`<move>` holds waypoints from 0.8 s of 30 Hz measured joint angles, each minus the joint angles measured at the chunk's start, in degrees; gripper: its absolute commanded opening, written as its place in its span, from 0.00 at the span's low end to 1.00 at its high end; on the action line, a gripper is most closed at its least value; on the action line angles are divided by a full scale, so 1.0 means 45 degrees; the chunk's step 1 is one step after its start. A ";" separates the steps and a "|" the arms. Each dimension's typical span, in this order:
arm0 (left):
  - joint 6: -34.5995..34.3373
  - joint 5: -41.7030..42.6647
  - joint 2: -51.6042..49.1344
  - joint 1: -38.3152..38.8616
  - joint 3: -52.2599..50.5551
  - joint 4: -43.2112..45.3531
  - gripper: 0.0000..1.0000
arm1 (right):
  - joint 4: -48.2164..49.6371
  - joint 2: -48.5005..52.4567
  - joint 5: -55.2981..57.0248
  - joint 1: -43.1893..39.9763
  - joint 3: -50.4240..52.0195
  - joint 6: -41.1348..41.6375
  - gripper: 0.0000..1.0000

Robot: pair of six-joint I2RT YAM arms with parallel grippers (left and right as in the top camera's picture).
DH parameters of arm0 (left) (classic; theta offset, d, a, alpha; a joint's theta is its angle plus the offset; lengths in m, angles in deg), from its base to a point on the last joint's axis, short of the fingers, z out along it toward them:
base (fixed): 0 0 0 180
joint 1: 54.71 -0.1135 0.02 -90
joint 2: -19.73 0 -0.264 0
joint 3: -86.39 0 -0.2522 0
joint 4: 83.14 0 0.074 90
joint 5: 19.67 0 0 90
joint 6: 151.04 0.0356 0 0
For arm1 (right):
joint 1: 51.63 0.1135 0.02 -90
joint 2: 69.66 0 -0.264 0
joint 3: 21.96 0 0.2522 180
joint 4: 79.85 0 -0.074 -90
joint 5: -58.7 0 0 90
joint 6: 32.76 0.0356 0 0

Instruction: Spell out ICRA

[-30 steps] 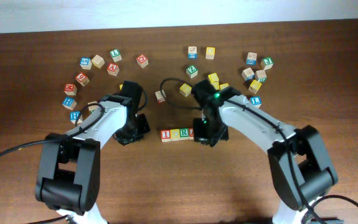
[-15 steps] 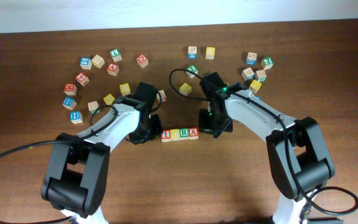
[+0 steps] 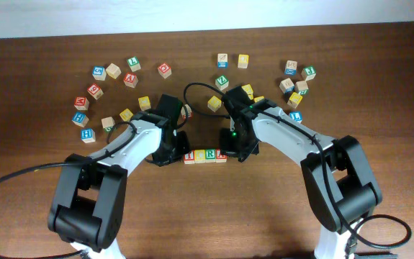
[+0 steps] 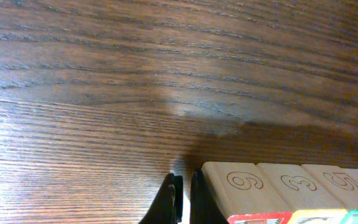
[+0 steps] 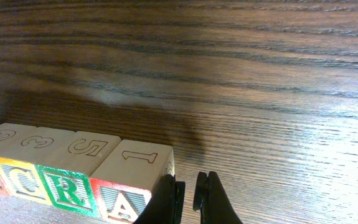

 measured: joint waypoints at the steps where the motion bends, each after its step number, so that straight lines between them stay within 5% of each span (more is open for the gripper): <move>1: 0.0000 0.0000 0.0000 0.0000 0.0000 0.0000 0.01 | -0.0005 0.0000 -0.0005 0.0000 0.0000 -0.0005 0.04; 15: 0.0000 0.0044 0.0000 0.0000 0.0000 0.0000 0.01 | -0.0034 0.0000 -0.0005 0.0000 0.0000 -0.0005 0.04; 24: 0.0092 -0.0151 0.0000 -0.0029 0.0000 -0.0083 0.18 | -0.0151 0.0000 0.0228 -0.0015 0.0000 -0.0005 0.11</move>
